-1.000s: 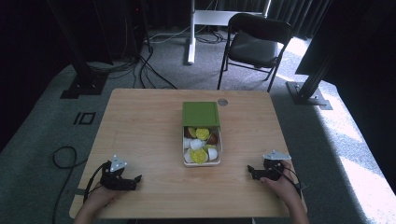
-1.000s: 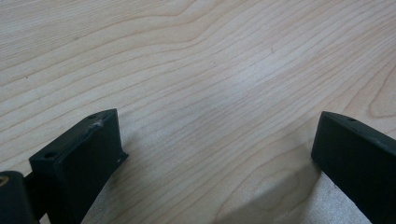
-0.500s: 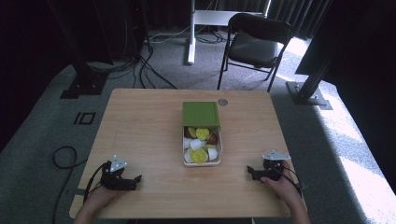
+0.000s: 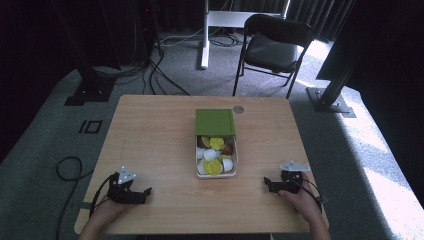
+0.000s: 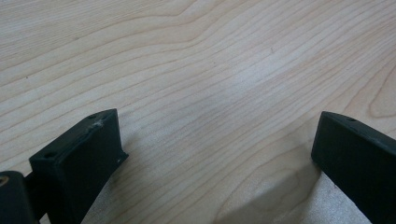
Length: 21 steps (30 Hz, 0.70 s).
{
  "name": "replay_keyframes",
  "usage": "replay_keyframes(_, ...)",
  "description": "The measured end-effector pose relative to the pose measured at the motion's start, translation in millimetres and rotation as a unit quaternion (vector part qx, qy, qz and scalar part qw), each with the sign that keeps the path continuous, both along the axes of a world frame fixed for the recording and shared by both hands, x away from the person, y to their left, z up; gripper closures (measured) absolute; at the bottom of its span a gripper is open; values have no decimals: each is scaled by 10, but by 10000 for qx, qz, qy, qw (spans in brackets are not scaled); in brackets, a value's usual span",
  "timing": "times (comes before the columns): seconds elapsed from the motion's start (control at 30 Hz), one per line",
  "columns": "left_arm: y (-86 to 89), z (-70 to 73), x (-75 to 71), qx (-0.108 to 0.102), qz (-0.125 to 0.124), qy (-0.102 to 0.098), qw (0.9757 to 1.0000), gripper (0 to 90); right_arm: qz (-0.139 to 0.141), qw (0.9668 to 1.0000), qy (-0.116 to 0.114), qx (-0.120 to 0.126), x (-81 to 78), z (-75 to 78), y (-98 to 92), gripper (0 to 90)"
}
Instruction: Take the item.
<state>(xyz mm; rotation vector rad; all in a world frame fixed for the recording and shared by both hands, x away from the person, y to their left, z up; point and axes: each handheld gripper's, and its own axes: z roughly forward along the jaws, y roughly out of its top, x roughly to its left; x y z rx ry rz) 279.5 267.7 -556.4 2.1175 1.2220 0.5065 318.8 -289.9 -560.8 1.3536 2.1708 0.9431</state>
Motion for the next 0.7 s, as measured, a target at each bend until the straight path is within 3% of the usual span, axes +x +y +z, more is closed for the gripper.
replay_keyframes(0.1, 0, 0, 0, -1, -1, 1, 10000, 28, -78, 9999, 17, 63, 14, 28, 35, 146)
replay_keyframes(0.37, 0, 0, 0, -3, 2, -1, 10000, 28, -211, 9987, -408, 221, 25, 307, 96, 147)
replay_keyframes(0.7, 1, 1, 1, 6, -7, -1, 10000, 28, -18, 9961, -806, 356, 18, 680, 250, 154)
